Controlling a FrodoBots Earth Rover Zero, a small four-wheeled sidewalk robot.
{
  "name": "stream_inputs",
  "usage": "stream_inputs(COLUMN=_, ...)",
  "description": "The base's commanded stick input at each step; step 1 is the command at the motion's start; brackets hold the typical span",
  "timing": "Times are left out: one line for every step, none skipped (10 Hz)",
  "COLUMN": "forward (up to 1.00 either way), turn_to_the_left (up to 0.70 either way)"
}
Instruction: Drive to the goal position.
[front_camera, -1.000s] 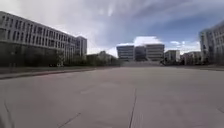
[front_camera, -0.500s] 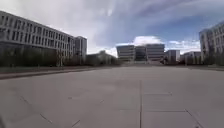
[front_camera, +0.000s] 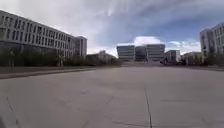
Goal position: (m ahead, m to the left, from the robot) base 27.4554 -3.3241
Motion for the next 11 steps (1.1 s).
stream_inputs(forward=0.7, turn_to_the_left=0.0)
stream_inputs(forward=0.7, turn_to_the_left=0.0)
stream_inputs(forward=0.7, turn_to_the_left=0.0)
stream_inputs(forward=0.7, turn_to_the_left=0.0)
stream_inputs(forward=0.7, turn_to_the_left=0.0)
stream_inputs(forward=0.7, turn_to_the_left=0.0)
stream_inputs(forward=0.7, turn_to_the_left=0.0)
stream_inputs(forward=0.7, turn_to_the_left=0.0)
stream_inputs(forward=0.7, turn_to_the_left=0.0)
stream_inputs(forward=0.7, turn_to_the_left=0.0)
stream_inputs(forward=0.7, turn_to_the_left=0.0)
